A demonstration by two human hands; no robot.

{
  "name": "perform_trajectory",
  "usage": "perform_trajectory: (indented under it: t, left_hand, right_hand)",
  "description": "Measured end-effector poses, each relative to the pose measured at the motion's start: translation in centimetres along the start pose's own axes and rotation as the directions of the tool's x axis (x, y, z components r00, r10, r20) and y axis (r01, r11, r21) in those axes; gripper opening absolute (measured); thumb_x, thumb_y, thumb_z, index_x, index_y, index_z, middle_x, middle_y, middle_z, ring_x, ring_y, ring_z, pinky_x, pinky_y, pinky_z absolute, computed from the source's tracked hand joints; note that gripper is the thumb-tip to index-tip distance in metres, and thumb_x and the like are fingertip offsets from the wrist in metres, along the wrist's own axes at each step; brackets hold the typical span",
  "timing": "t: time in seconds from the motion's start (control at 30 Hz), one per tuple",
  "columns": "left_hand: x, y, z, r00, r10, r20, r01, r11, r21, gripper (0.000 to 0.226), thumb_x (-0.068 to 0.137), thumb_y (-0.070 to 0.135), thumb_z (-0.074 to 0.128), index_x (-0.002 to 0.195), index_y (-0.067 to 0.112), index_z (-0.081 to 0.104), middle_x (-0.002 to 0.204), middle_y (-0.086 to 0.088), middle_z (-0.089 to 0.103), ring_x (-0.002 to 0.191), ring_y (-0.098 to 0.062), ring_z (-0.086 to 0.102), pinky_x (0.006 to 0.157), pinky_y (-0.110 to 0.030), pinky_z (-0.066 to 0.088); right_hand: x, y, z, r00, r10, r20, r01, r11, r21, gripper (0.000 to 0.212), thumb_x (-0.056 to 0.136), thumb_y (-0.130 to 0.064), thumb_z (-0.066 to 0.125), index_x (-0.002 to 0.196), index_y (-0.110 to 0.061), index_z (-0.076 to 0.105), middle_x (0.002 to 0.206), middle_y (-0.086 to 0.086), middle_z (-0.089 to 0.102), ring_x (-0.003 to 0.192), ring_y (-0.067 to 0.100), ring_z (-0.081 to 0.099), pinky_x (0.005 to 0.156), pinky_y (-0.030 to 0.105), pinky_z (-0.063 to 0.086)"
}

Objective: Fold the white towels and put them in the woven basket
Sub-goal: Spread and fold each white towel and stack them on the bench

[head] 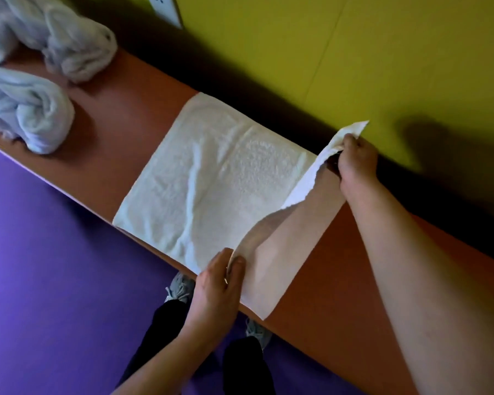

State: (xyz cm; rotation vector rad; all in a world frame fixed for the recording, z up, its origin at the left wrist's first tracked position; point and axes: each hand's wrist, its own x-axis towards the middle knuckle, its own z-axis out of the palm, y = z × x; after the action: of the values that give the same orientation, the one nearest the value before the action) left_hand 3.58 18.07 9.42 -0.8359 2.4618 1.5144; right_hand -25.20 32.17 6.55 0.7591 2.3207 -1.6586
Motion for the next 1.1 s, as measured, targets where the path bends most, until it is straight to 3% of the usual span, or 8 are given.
perform_trajectory:
  t: [0.1, 0.17, 0.47, 0.7, 0.8, 0.9, 1.0, 1.1]
  left_hand:
    - [1.8, -1.9, -3.7, 0.996, -0.069, -0.051, 0.067, 0.997, -0.022, 0.041, 0.102, 0.044, 0.047, 0.071, 0.018, 0.041, 0.061, 0.005, 0.039, 0.056, -0.009, 0.037, 0.055, -0.034, 0.035]
    - [2.7, -2.6, -6.2, 0.990, -0.120, -0.079, 0.116, 0.992, -0.051, 0.041, 0.101, 0.045, 0.046, 0.076, 0.013, 0.045, 0.066, -0.008, 0.046, 0.062, -0.026, 0.045, 0.057, -0.044, 0.041]
    - [8.4, -8.1, -15.6, 0.945, -0.307, -0.116, 0.296, 0.950, -0.102, 0.030, 0.099, 0.032, 0.051, 0.081, 0.010, 0.054, 0.077, -0.017, 0.062, 0.075, -0.039, 0.063, 0.066, -0.053, 0.053]
    - [12.3, -13.4, -19.7, 0.919, -0.376, -0.117, 0.380, 0.925, 0.019, 0.033, 0.095, 0.037, 0.048, 0.077, 0.010, 0.046, 0.075, -0.017, 0.062, 0.074, -0.040, 0.063, 0.054, -0.039, 0.048]
    - [13.9, -16.1, -20.4, 0.935, -0.344, -0.083, 0.354, 0.921, 0.166, 0.036, 0.098, 0.040, 0.052, 0.074, 0.014, 0.047, 0.067, -0.009, 0.062, 0.066, -0.032, 0.062, 0.060, -0.046, 0.052]
    - [15.6, -18.7, -20.5, 0.927, -0.370, -0.058, 0.370, 0.882, 0.291, 0.028, 0.099, 0.038, 0.053, 0.077, 0.021, 0.053, 0.070, -0.001, 0.063, 0.068, -0.025, 0.059, 0.062, -0.042, 0.053]
    - [17.0, -19.8, -20.5, 0.910, -0.412, -0.042, 0.396, 0.836, 0.379, 0.028, 0.097, 0.042, 0.055, 0.080, 0.019, 0.054, 0.073, -0.002, 0.061, 0.066, -0.024, 0.057, 0.056, -0.035, 0.046]
    - [17.6, -19.5, -20.4, 0.921, -0.388, -0.032, 0.366, 0.833, 0.415, 0.036, 0.095, 0.050, 0.057, 0.077, 0.020, 0.051, 0.077, -0.001, 0.060, 0.069, -0.027, 0.056, 0.059, -0.036, 0.043]
  right_hand:
    - [-0.2, -1.6, 4.6, 0.999, -0.043, 0.018, 0.043, 0.999, -0.003, 0.031, 0.104, -0.020, 0.045, 0.113, -0.001, 0.068, 0.099, 0.012, 0.066, 0.075, 0.018, 0.063, 0.049, 0.012, 0.048]
    - [-0.6, -2.7, 7.8, 0.996, -0.079, 0.029, 0.079, 0.997, -0.005, 0.024, 0.105, -0.016, 0.044, 0.102, -0.004, 0.065, 0.087, 0.009, 0.062, 0.061, 0.007, 0.054, 0.042, 0.009, 0.039]
    - [-2.9, -5.6, 21.5, 0.981, -0.142, 0.136, 0.155, 0.983, -0.095, 0.024, 0.102, -0.020, 0.045, 0.087, -0.008, 0.061, 0.085, 0.014, 0.063, 0.089, 0.036, 0.071, 0.082, 0.050, 0.058]
    - [-4.0, -5.0, 29.0, 0.974, -0.144, 0.174, 0.171, 0.973, -0.151, 0.025, 0.106, -0.022, 0.043, 0.102, -0.009, 0.064, 0.102, 0.012, 0.066, 0.098, 0.026, 0.067, 0.091, 0.042, 0.057]
    - [-4.9, -3.8, 30.2, 0.952, -0.122, 0.279, 0.169, 0.974, -0.148, 0.041, 0.108, -0.031, 0.043, 0.141, -0.009, 0.053, 0.118, 0.012, 0.067, 0.085, 0.014, 0.065, 0.072, 0.022, 0.054]
    - [-6.7, -1.3, 28.7, 0.950, -0.057, 0.307, 0.094, 0.989, -0.110, 0.048, 0.108, -0.029, 0.043, 0.153, -0.014, 0.036, 0.094, 0.007, 0.064, 0.066, 0.009, 0.058, 0.052, 0.014, 0.045]
    - [-9.3, 3.5, 25.5, 0.980, -0.034, 0.197, 0.085, 0.962, -0.260, 0.044, 0.104, -0.028, 0.049, 0.147, -0.016, 0.045, 0.085, 0.001, 0.065, 0.075, 0.018, 0.064, 0.070, 0.033, 0.055]
    - [-12.6, 8.6, 20.8, 0.996, -0.008, 0.088, 0.044, 0.907, -0.420, 0.033, 0.102, -0.024, 0.054, 0.134, -0.013, 0.052, 0.086, -0.005, 0.061, 0.080, 0.018, 0.059, 0.069, 0.028, 0.041]
